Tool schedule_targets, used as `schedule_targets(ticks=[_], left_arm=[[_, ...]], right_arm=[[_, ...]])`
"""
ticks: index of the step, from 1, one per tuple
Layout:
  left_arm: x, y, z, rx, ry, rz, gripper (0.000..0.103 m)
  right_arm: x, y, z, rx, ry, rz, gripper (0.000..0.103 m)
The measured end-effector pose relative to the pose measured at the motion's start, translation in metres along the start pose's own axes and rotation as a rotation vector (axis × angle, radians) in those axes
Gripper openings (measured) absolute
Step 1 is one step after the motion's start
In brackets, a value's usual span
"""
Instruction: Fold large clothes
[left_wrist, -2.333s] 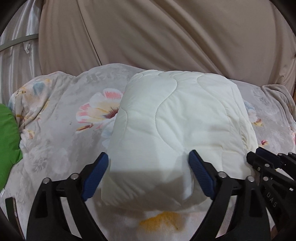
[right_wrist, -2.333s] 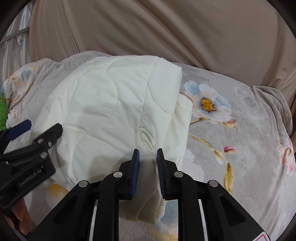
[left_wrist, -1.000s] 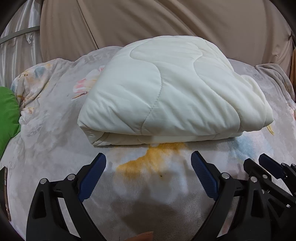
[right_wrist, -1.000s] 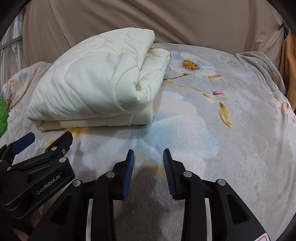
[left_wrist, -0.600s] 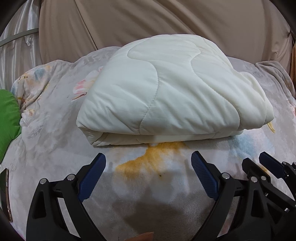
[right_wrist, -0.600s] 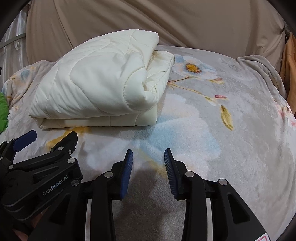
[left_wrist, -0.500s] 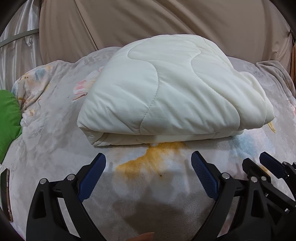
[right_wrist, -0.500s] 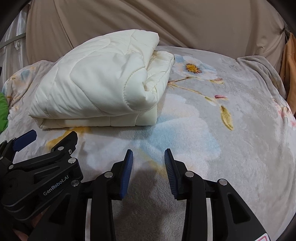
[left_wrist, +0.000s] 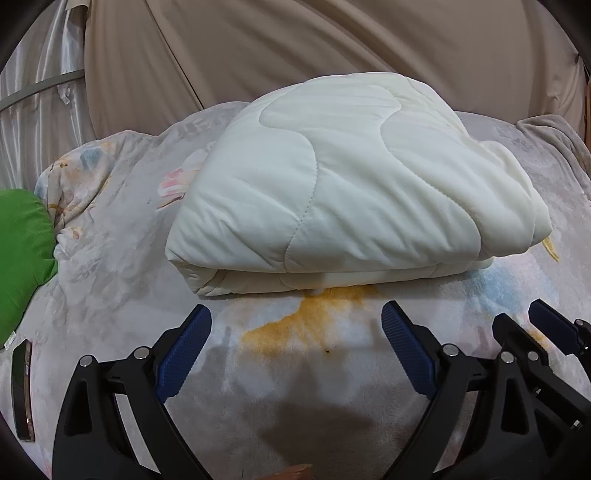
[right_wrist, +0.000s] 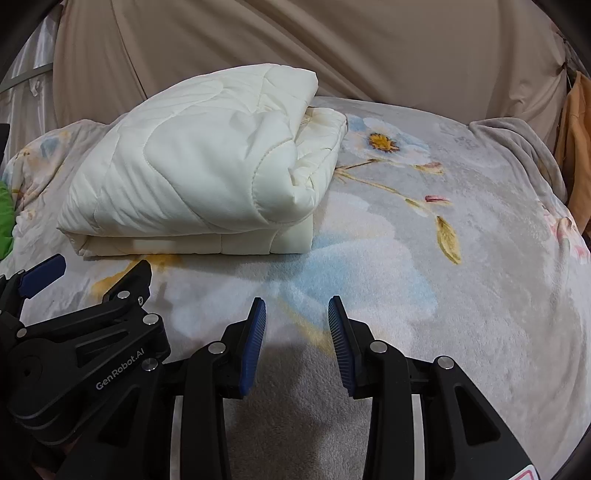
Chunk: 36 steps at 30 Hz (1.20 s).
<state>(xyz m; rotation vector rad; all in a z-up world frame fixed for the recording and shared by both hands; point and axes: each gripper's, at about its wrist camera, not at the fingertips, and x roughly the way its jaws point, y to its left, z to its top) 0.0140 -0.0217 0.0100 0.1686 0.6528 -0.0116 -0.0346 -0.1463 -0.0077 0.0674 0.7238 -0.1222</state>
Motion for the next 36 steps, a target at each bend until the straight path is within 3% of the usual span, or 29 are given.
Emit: schedule_targets(ticks=[36], left_arm=[[-0.0067, -0.0005, -0.0002, -0.002, -0.028, 0.013, 0.09]], right_arm=[[-0.0056, 0.0044, -0.0019, -0.007, -0.034, -0.026, 0.035]])
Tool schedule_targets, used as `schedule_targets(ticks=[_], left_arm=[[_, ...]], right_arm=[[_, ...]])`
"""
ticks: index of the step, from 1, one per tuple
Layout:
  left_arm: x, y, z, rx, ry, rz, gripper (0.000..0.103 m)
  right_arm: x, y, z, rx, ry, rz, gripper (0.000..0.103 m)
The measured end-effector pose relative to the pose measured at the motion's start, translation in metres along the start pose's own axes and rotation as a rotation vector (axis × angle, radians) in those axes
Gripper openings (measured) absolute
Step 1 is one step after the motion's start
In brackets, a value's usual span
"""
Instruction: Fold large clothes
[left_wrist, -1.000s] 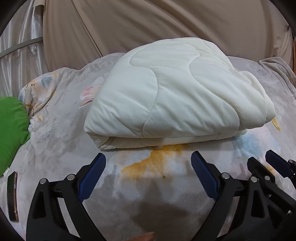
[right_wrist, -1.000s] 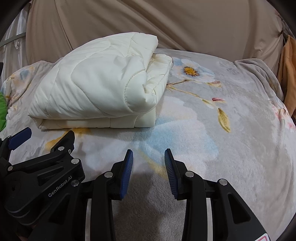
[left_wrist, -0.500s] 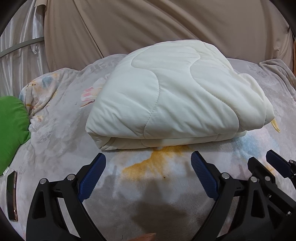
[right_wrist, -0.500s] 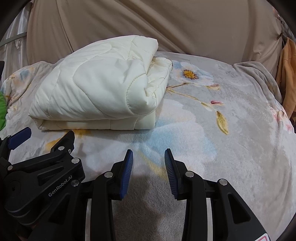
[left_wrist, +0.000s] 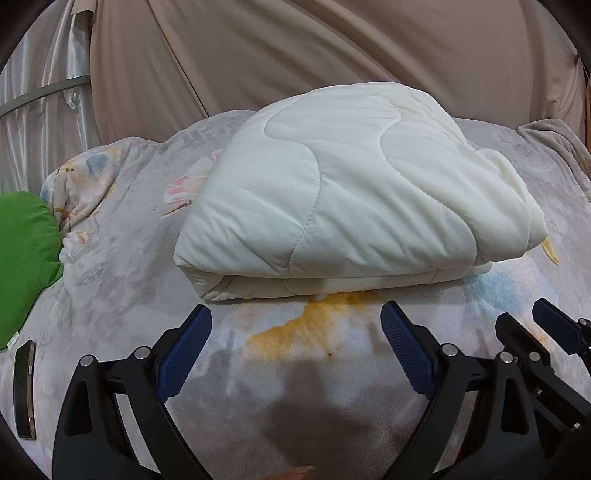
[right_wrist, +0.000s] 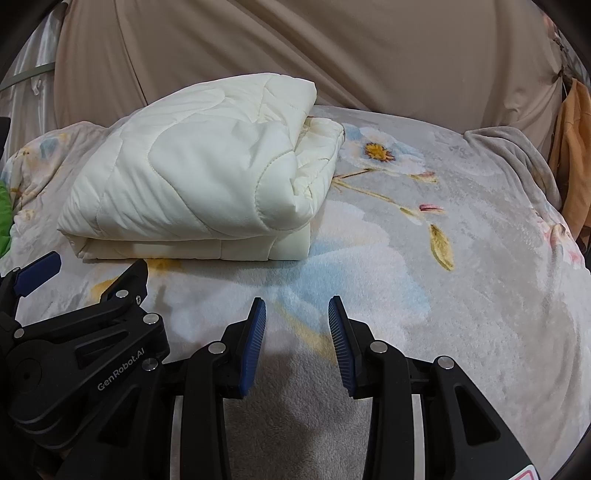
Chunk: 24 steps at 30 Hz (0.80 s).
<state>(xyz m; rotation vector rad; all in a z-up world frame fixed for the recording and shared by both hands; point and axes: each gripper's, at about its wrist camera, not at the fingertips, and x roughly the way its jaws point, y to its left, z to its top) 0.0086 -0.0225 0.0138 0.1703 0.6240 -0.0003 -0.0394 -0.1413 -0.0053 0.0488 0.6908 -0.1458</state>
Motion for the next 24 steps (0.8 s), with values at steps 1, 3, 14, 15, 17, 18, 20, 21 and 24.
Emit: schedule_targets(ticks=[1, 3, 14, 15, 17, 18, 20, 21, 24], left_arm=[[-0.0003, -0.0003, -0.0002, -0.001, 0.0, 0.0, 0.09], [-0.0004, -0.0005, -0.0002, 0.0, -0.001, 0.001, 0.09], [-0.0004, -0.0009, -0.0002, 0.0, -0.001, 0.002, 0.09], [-0.0005, -0.0009, -0.0003, 0.0, -0.001, 0.001, 0.09], [-0.0005, -0.0011, -0.0004, -0.001, 0.0, 0.001, 0.09], [-0.0006, -0.0013, -0.0005, -0.001, -0.001, 0.001, 0.09], [-0.0006, -0.0013, -0.0005, -0.001, -0.001, 0.002, 0.089], [-0.0006, -0.0012, -0.0005, 0.0, -0.001, 0.001, 0.089], [-0.0004, -0.0014, -0.0004, -0.001, -0.001, 0.003, 0.089]], right_arm=[[0.0, 0.0, 0.0, 0.0, 0.0, 0.0, 0.035], [-0.0001, 0.0001, 0.0, -0.001, -0.001, -0.001, 0.035], [-0.0005, 0.0001, 0.0001, -0.001, -0.001, 0.0, 0.035], [-0.0005, -0.0001, 0.0001, -0.001, 0.0, 0.001, 0.035], [-0.0005, -0.0002, 0.0001, -0.002, 0.0, 0.001, 0.035], [-0.0005, -0.0001, 0.0001, -0.002, 0.0, 0.001, 0.035], [-0.0005, -0.0001, 0.0001, -0.002, 0.0, 0.001, 0.035], [-0.0006, -0.0001, 0.0001, -0.002, 0.0, 0.001, 0.035], [-0.0005, -0.0003, 0.0002, -0.002, 0.0, 0.001, 0.035]])
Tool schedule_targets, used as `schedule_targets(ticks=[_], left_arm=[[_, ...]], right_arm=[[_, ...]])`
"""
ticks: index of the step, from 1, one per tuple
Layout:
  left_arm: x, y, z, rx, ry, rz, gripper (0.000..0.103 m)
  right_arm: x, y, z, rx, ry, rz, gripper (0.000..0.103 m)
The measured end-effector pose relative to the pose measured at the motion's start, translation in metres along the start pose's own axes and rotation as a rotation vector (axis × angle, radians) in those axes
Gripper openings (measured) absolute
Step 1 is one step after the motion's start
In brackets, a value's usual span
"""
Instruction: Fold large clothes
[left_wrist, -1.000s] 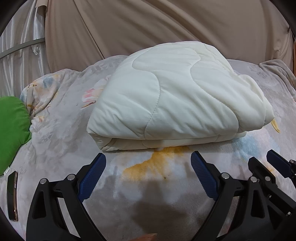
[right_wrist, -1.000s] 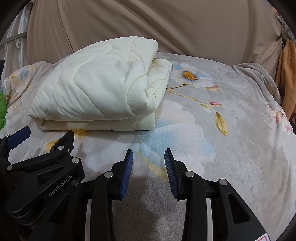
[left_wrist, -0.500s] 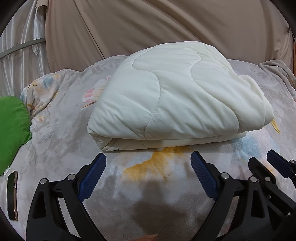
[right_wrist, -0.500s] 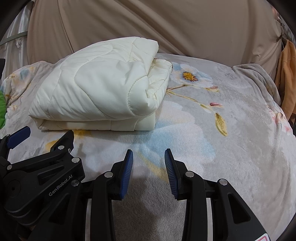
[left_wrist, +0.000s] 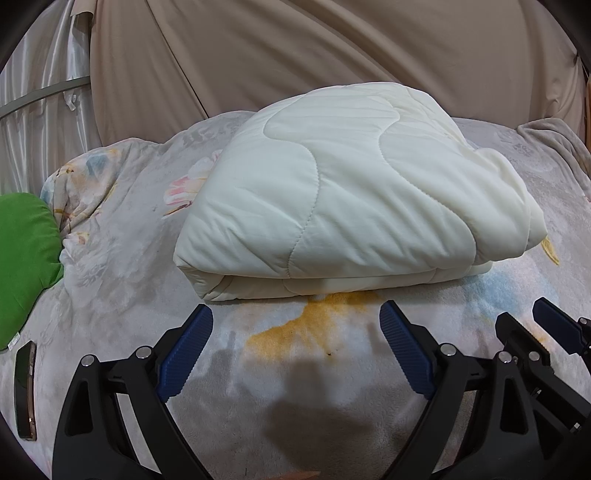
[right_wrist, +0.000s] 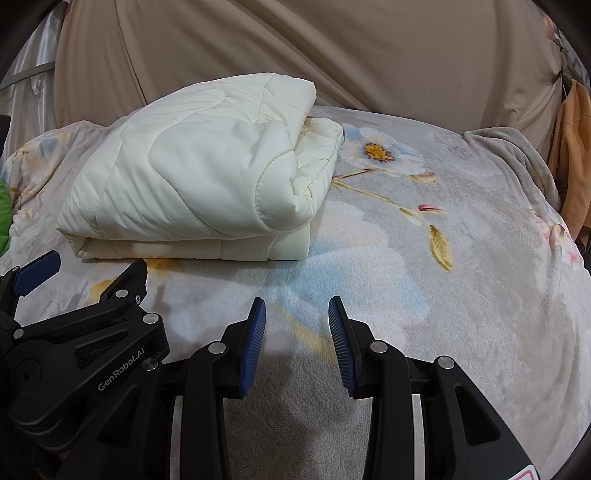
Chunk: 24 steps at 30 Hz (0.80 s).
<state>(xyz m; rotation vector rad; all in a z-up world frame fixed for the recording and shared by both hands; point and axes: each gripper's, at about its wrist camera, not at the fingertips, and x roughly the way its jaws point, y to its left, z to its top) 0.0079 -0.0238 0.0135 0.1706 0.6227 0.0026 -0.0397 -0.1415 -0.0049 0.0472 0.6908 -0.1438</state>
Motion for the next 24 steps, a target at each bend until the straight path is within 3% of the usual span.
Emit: schedule_targets(ticks=[24], left_arm=[[0.0, 0.0005, -0.0007, 0.003, -0.001, -0.003, 0.085]], right_arm=[[-0.0021, 0.0009, 0.0001, -0.007, -0.005, -0.013, 0.035]])
